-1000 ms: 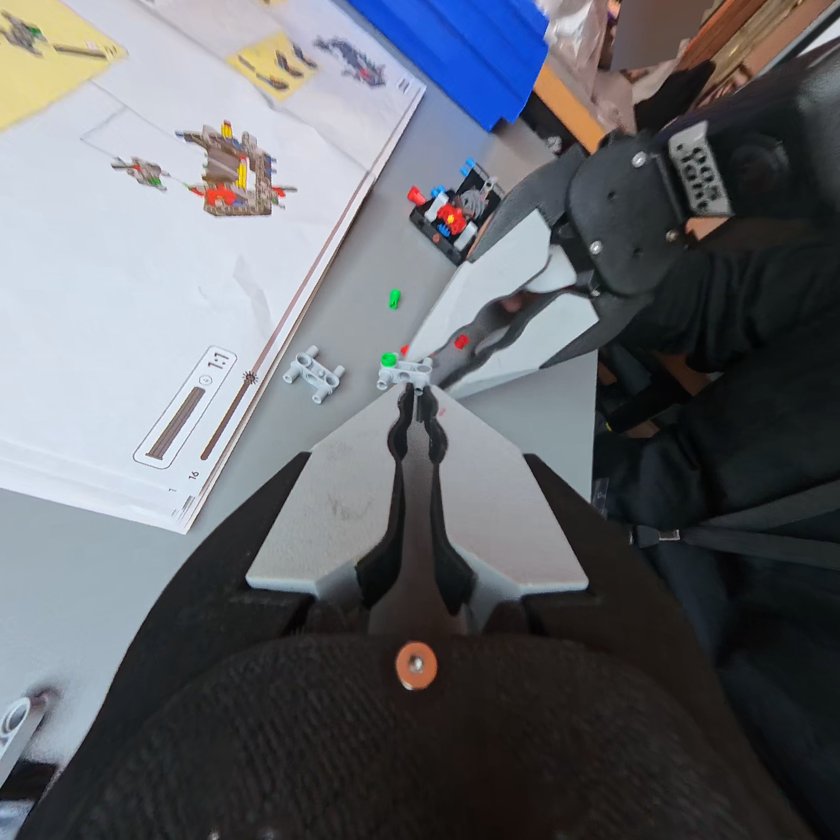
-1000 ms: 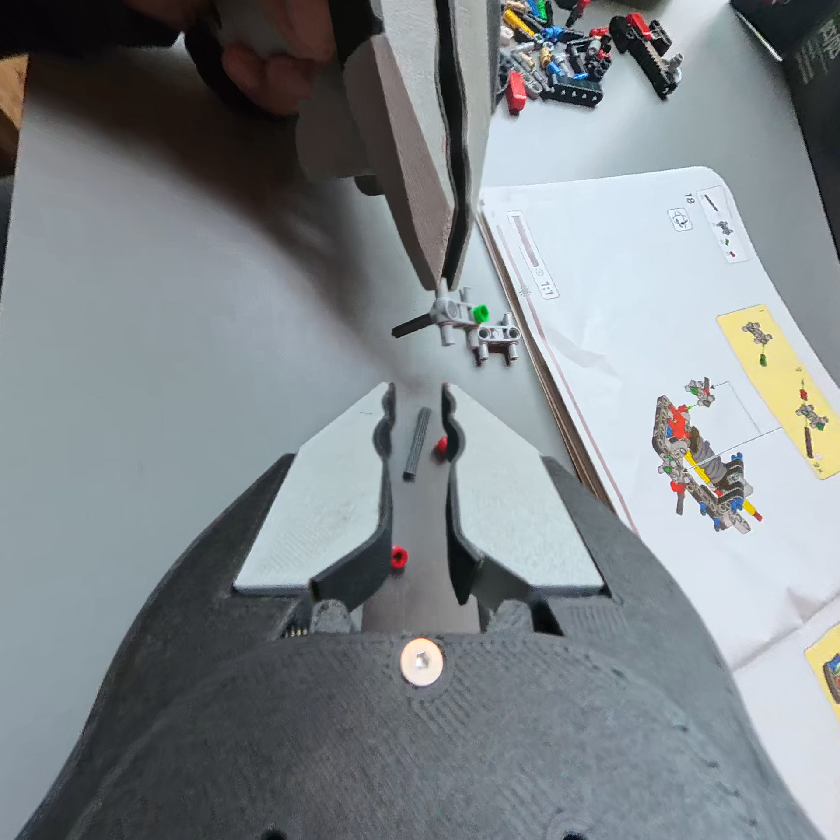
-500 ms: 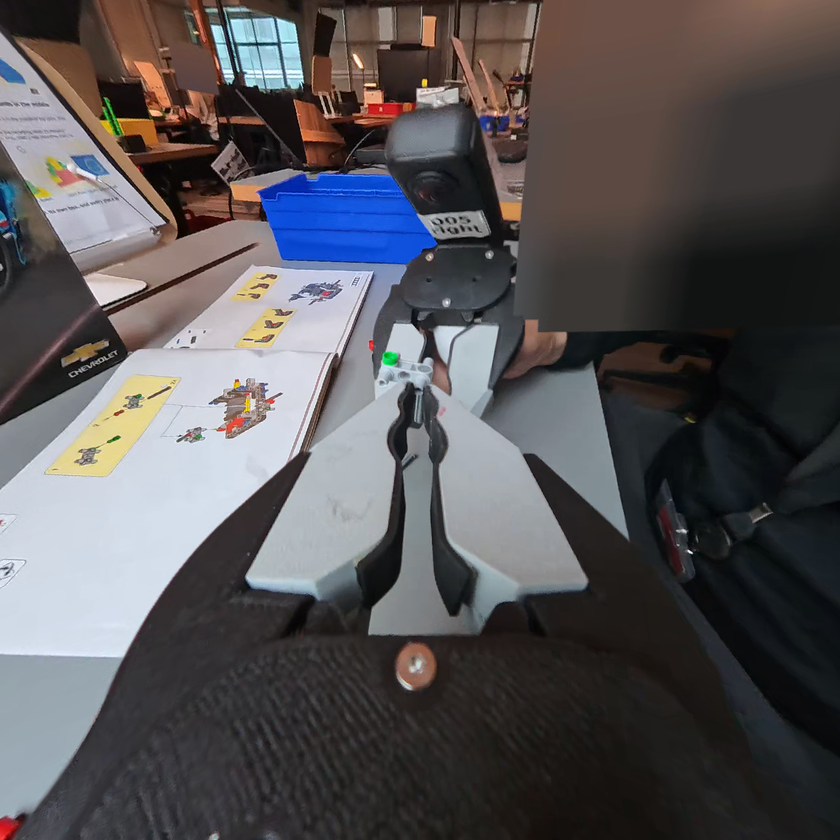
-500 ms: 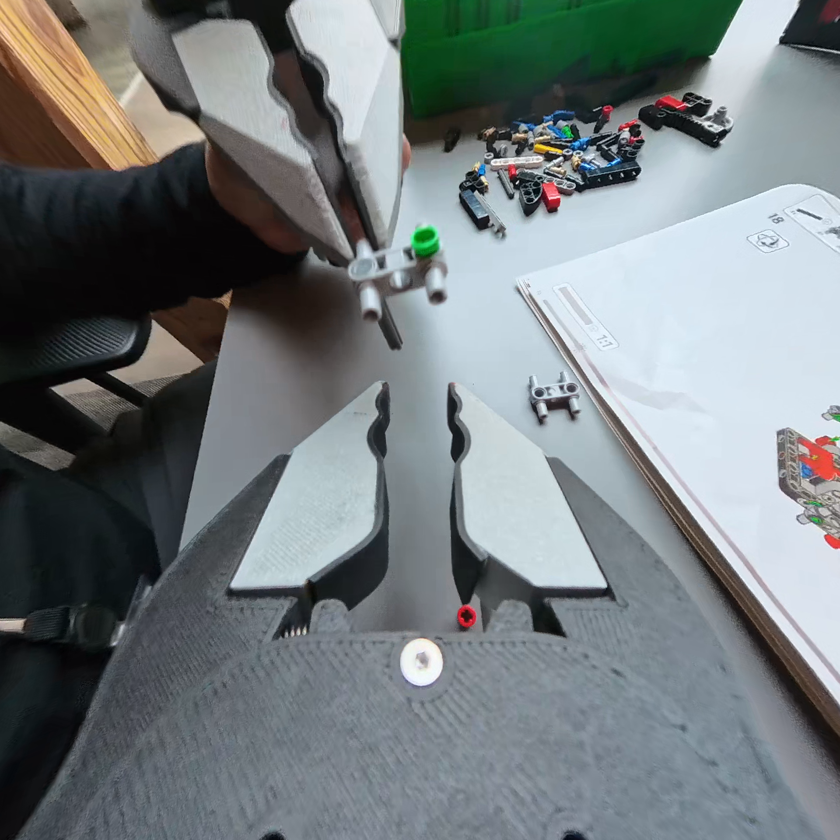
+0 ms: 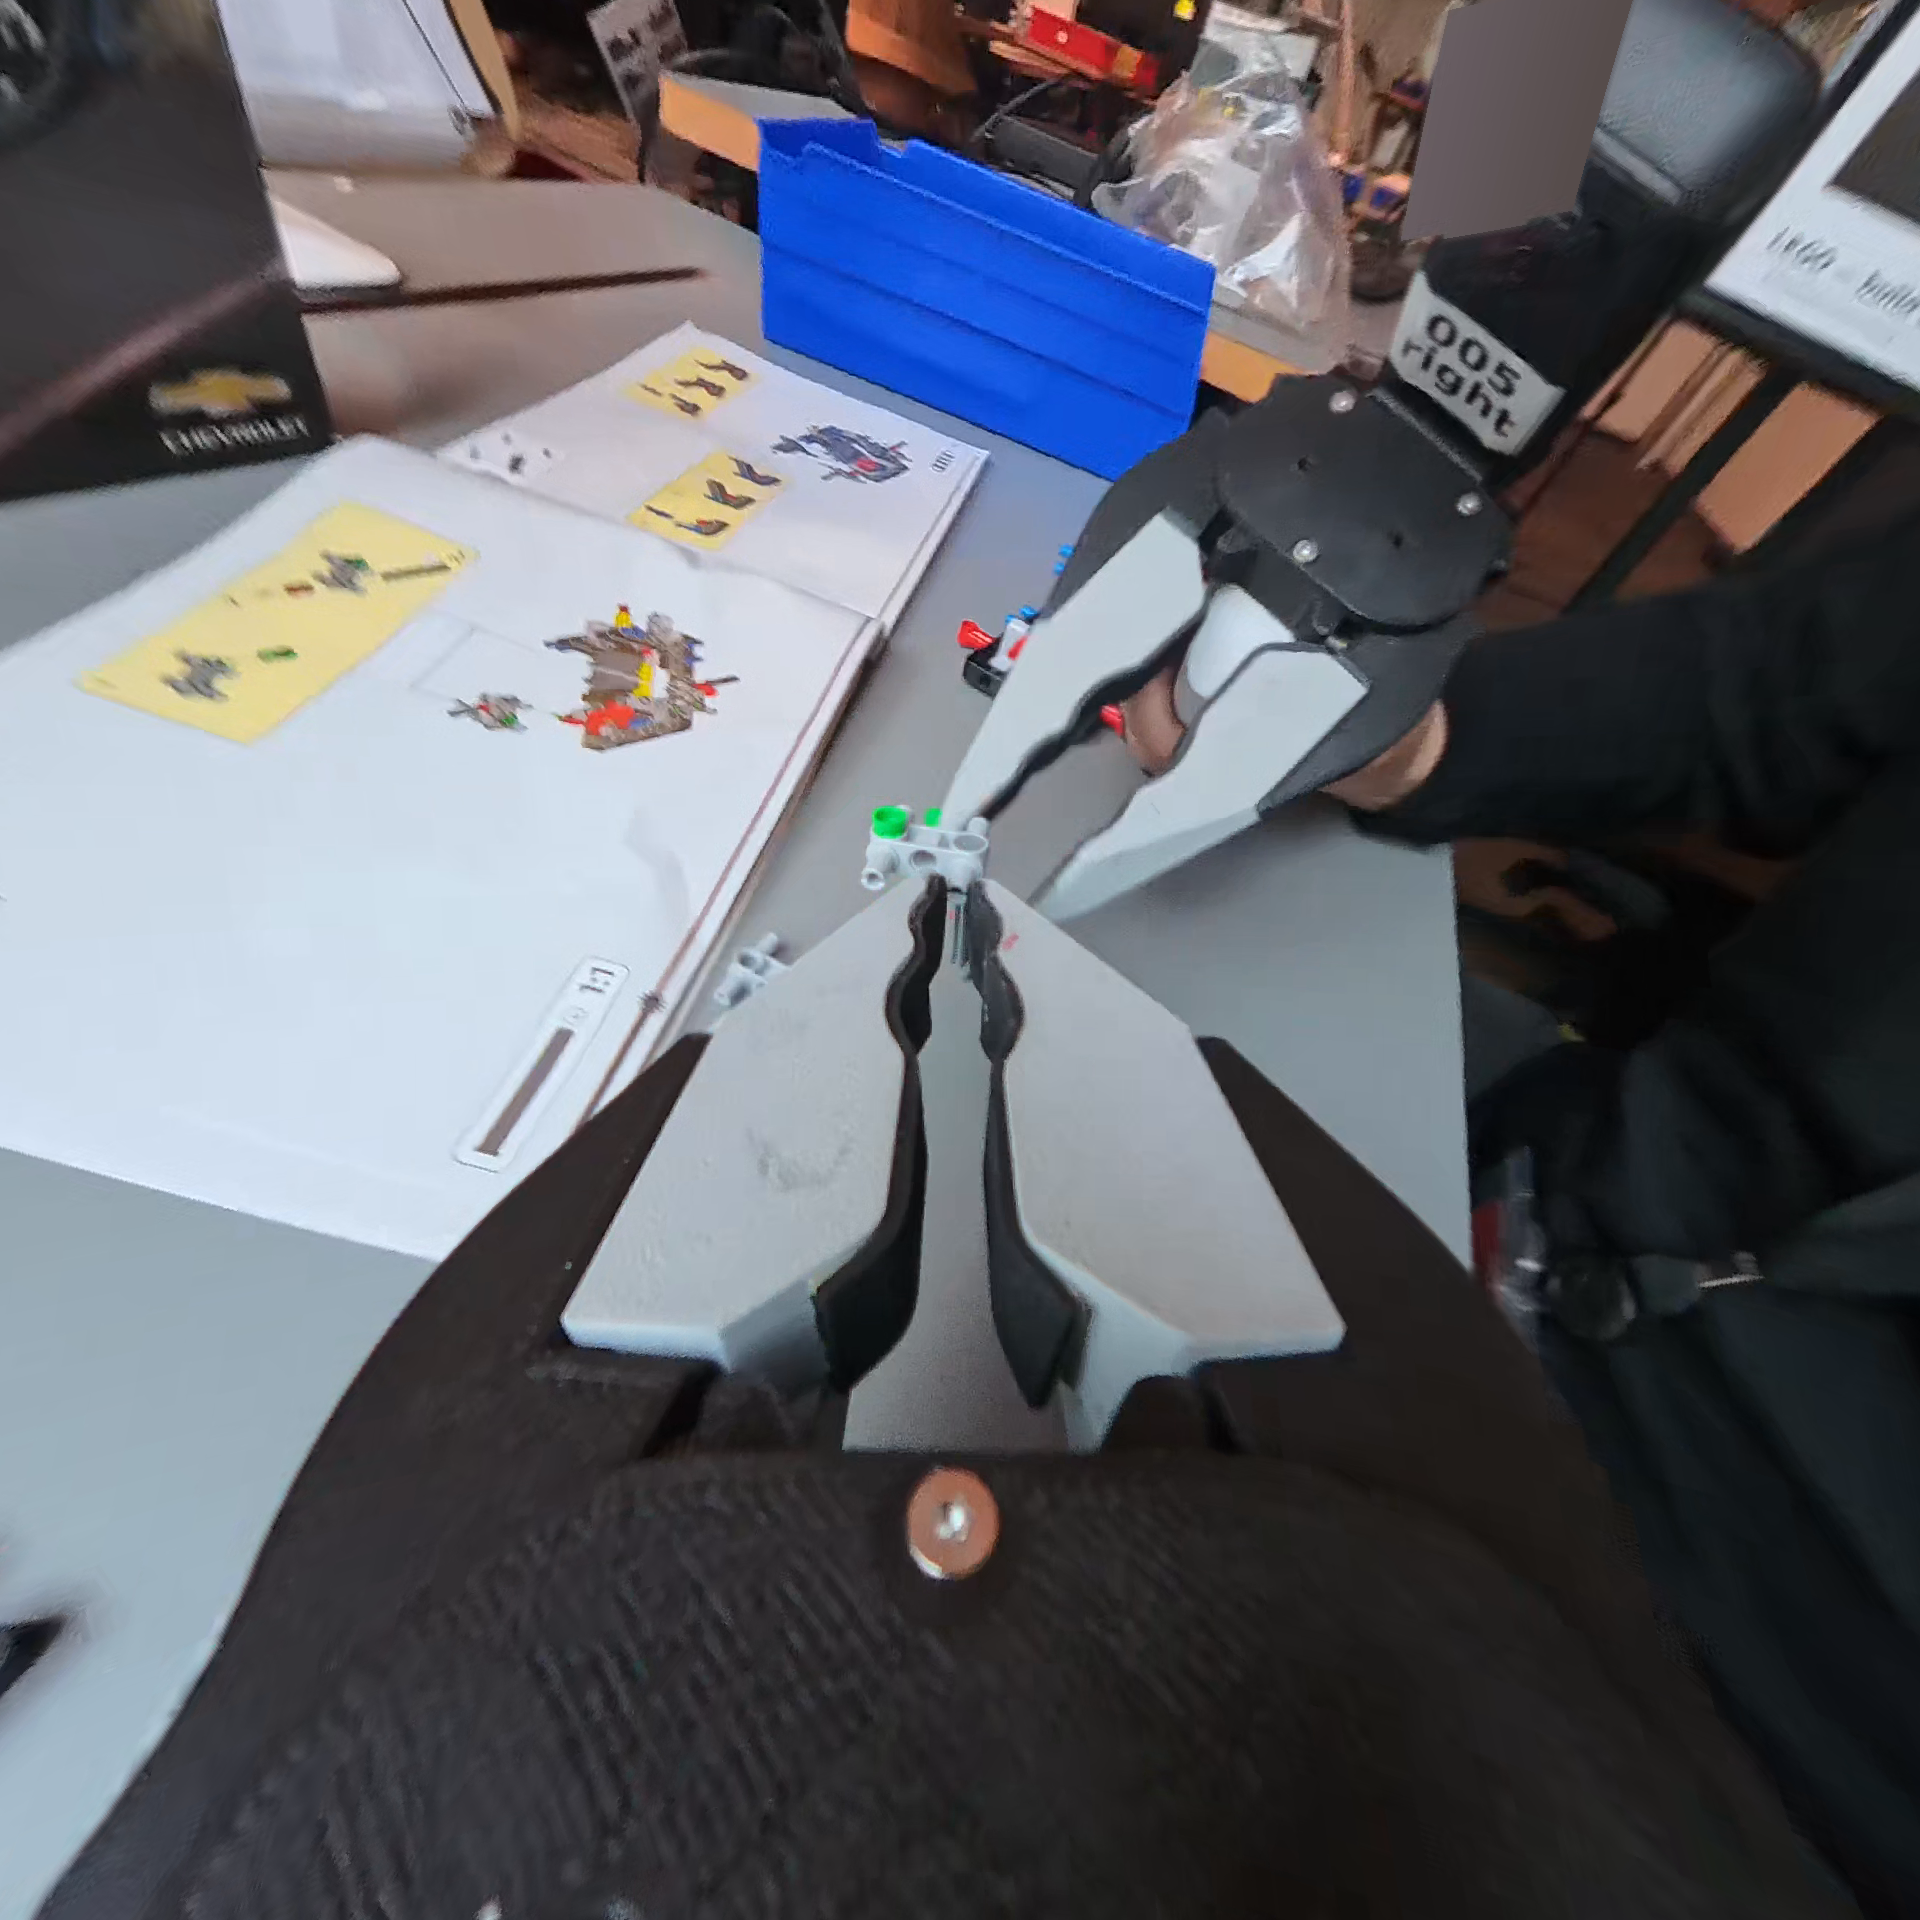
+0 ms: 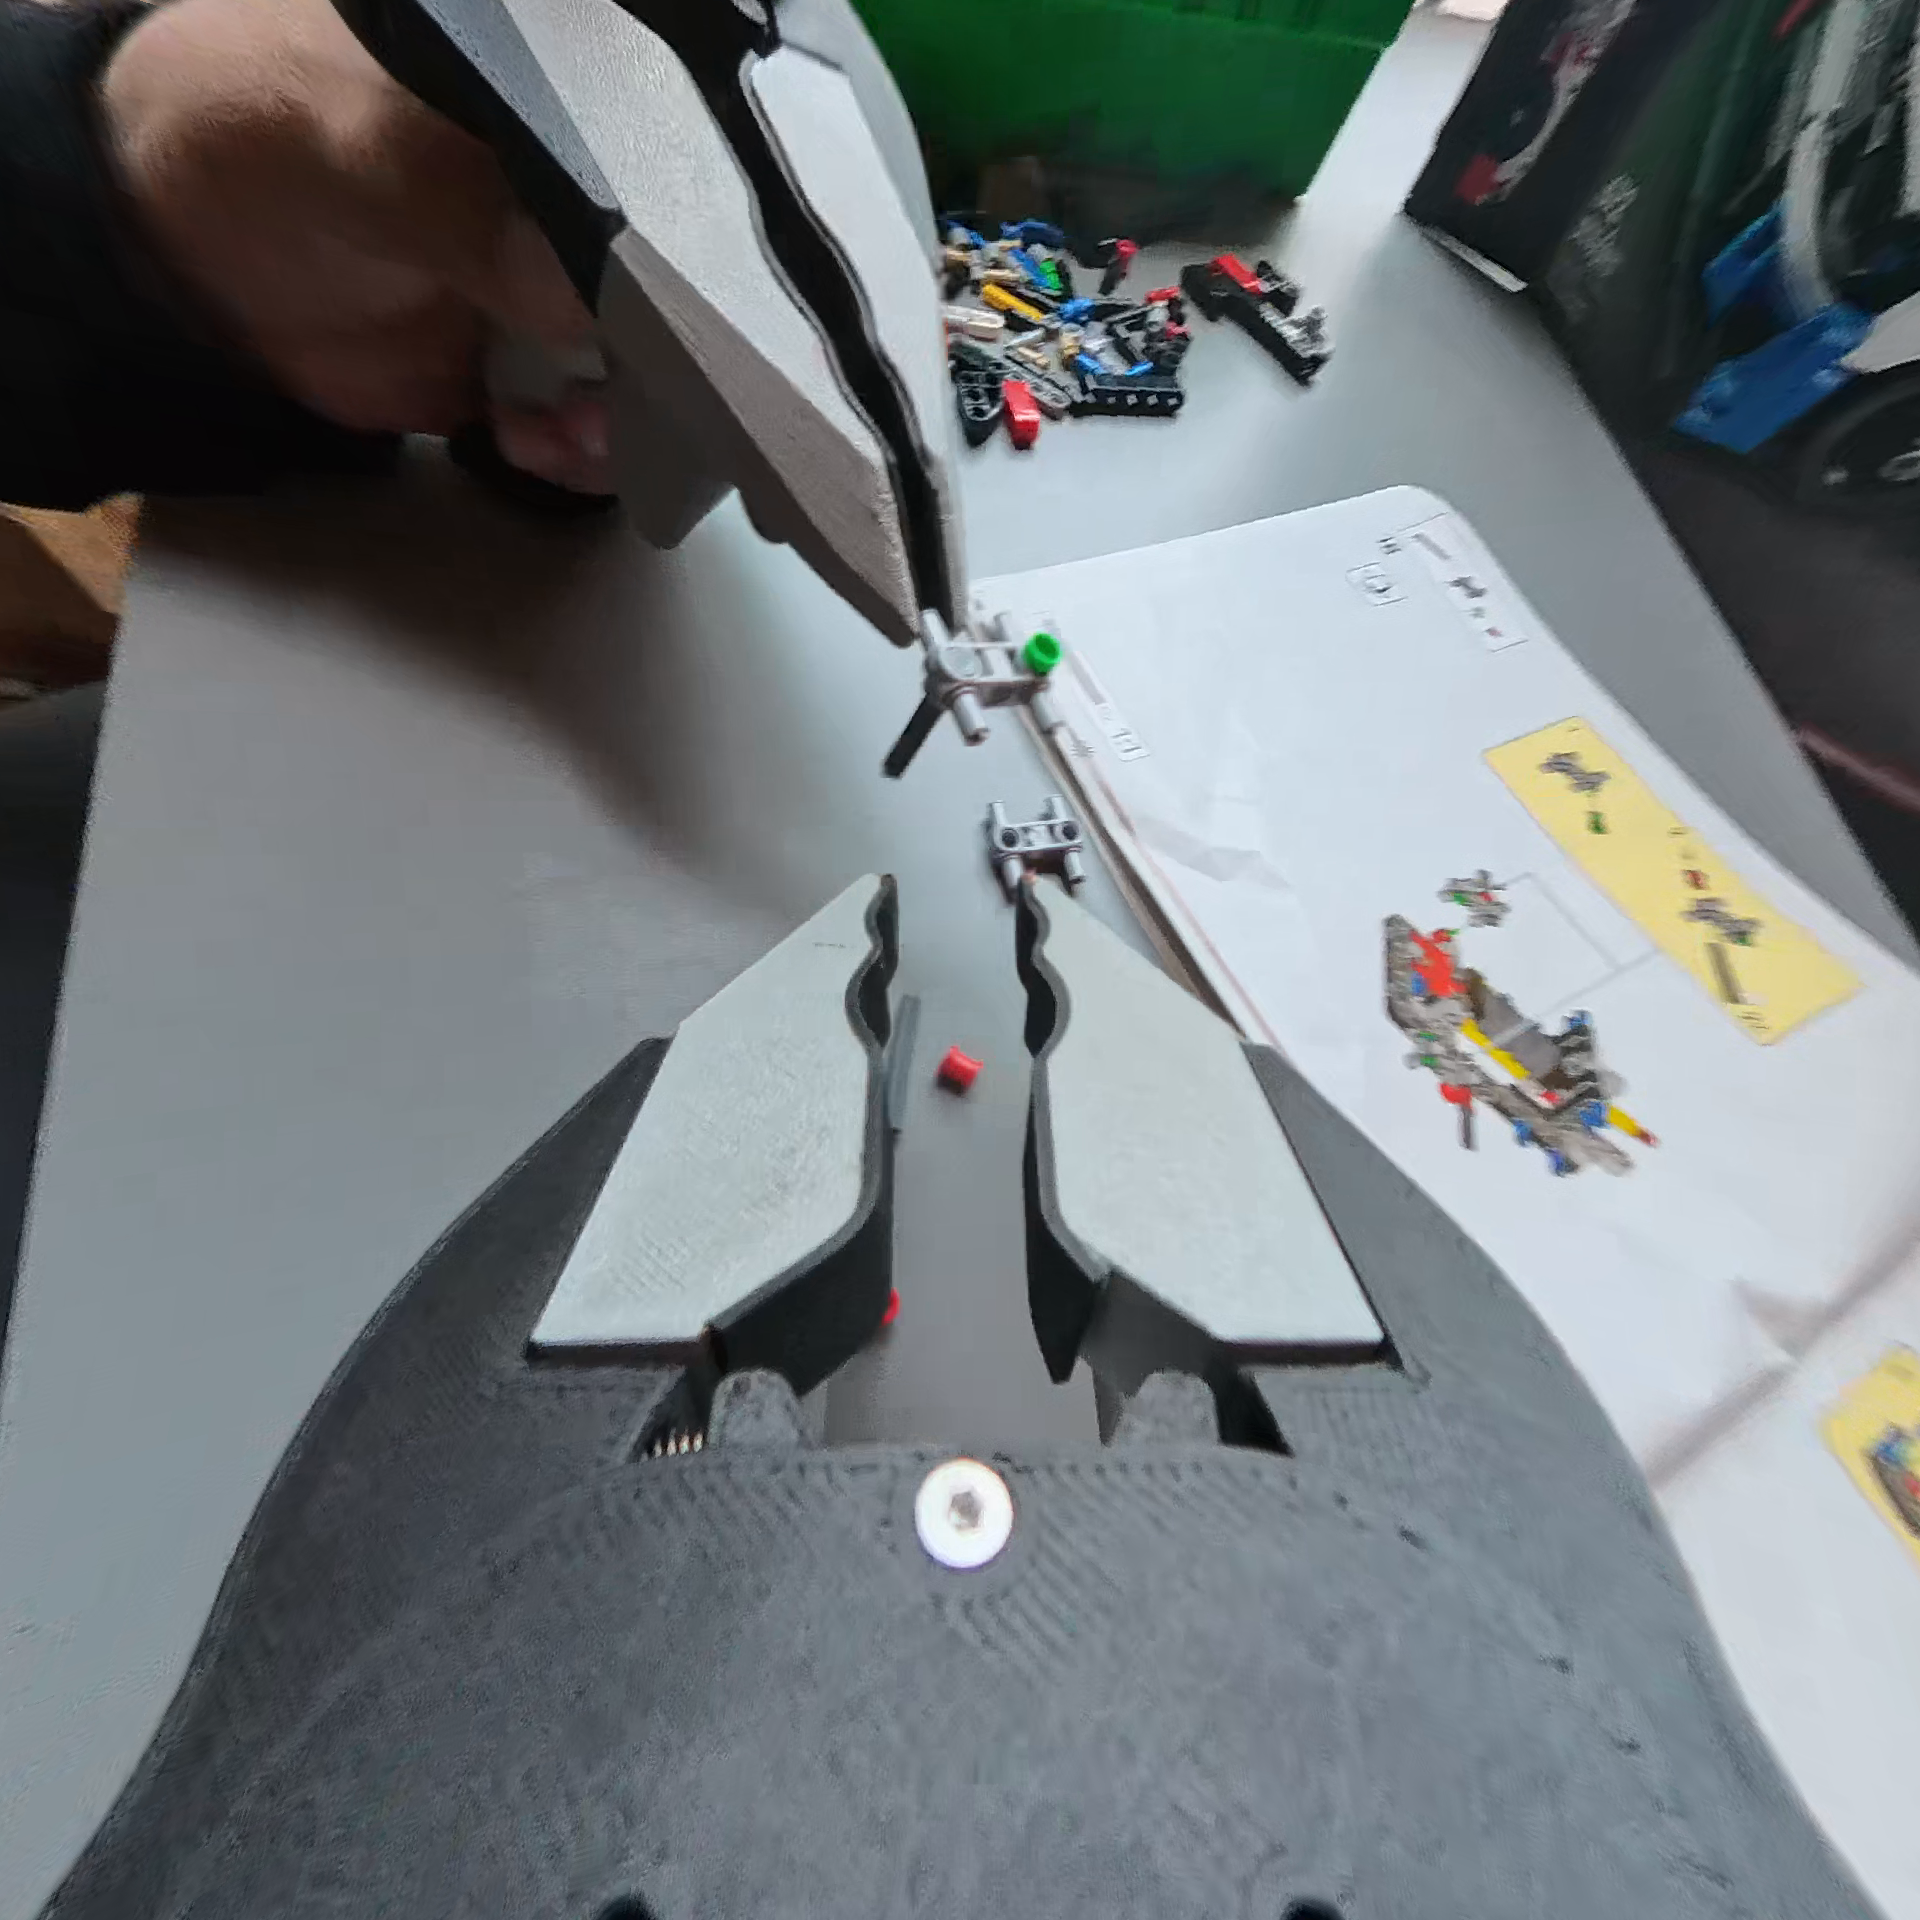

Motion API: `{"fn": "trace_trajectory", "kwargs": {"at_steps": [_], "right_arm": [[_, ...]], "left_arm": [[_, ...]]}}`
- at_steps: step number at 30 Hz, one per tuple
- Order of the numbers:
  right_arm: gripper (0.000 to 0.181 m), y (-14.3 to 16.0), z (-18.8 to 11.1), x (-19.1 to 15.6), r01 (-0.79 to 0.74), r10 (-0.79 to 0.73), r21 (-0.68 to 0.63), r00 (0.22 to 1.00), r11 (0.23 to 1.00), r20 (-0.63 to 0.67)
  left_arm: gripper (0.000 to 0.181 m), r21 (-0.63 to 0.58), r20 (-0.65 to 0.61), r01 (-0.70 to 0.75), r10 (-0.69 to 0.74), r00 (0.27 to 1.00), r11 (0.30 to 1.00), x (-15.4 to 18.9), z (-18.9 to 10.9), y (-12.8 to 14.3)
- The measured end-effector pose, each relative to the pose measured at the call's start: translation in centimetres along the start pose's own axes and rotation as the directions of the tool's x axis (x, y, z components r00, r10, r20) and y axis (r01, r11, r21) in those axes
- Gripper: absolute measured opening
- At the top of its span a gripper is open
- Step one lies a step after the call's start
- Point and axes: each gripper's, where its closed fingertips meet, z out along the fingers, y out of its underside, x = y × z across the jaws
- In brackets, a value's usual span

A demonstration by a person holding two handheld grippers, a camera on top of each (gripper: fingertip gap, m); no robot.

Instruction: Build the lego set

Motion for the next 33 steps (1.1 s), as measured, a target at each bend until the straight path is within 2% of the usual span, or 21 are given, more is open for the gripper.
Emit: {"fn": "trace_trajectory", "kwargs": {"at_steps": [2,7,12,20,33], "right_arm": [[0.019,-0.1,-0.2,0.7,0.064,-0.064,-0.007,0.996,0.998,-0.069],[0.017,-0.3,-0.2,1.0,0.213,-0.221,-0.061,0.961,0.975,-0.169],[0.009,-0.2,0.2,0.8,0.312,-0.329,-0.11,0.921,0.944,-0.211],[0.005,-0.2,0.0,1.3,0.33,-0.349,-0.116,0.906,0.937,-0.238],[0.008,-0.2,-0.1,1.2,0.315,-0.327,-0.091,0.919,0.945,-0.219]], "left_arm": [[0.002,-0.023,-0.011,0.054,-0.054,0.998,0.998,-0.3,0.1,0.5],[0.002,-0.075,-0.006,0.079,-0.08,0.997,0.994,0.1,0.7,1.2],[0.002,-0.09,-0.017,0.12,-0.122,0.992,0.989,0.5,1.2,1.2],[0.002,-0.099,-0.032,0.217,-0.221,0.975,0.971,0.1,1.1,1.6],[0.002,-0.097,-0.049,0.246,-0.251,0.967,0.965,0.2,1.3,1.5]]}}
